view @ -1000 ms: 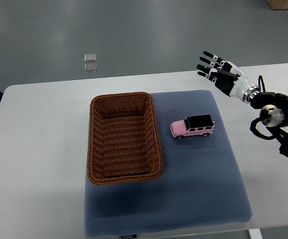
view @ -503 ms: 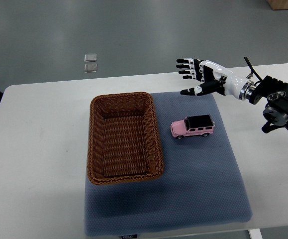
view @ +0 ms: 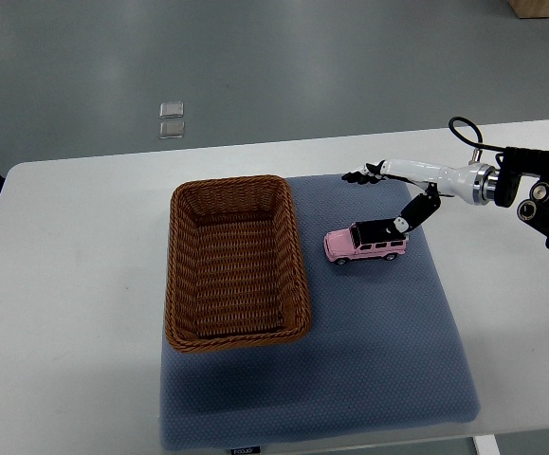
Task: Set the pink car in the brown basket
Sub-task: 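Lower the right hand over the pink car and close fingers around it, then lift the pink car with the right hand and carry it over the basket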
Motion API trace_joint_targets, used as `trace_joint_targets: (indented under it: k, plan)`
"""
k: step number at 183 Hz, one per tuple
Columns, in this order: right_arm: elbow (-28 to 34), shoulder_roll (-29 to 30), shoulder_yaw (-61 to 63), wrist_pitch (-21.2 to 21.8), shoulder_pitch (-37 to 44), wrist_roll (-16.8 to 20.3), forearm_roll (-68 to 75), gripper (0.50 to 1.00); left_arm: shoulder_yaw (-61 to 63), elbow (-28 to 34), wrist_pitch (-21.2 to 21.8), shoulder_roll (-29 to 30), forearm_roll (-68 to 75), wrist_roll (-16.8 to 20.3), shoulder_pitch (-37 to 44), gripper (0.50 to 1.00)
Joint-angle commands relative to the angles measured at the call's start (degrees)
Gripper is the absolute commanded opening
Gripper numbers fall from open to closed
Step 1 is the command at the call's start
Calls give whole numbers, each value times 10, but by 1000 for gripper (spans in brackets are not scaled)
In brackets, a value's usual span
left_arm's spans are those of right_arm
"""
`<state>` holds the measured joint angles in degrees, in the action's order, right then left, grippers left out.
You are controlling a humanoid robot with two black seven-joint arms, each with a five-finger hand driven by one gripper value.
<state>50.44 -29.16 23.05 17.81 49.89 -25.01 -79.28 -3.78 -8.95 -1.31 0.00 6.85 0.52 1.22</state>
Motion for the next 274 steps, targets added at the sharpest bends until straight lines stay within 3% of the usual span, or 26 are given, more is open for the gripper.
trace_joint_targets:
  k: [1,39,87,151,209,253,274]
  plan:
    - [11,-14,-40,-21,13,0,-18,924,0,0,0,0,0,0,0,1000]
    - [11,-12,-49,-34,13,1,-20,924,0,0,0,0,0,0,0,1000]
    - [11,-4,-82,-98,6,4,-25,924,0,0,0,0,0,0,0,1000]
    - [4,5,-82,-103,-9,8,-25,917,0,0,0,0,0,0,0,1000]
    - [-8,17,-85,-145,-22,9,-25,901,0,0,0,0,0,0,0,1000]
    - [-8,30,-86,-151,-25,8,-25,793,0,0,0,0,0,0,0,1000]
    - [-8,30,-86,-151,-25,8,-26,711,0,1,0,0,0,0,0,1000]
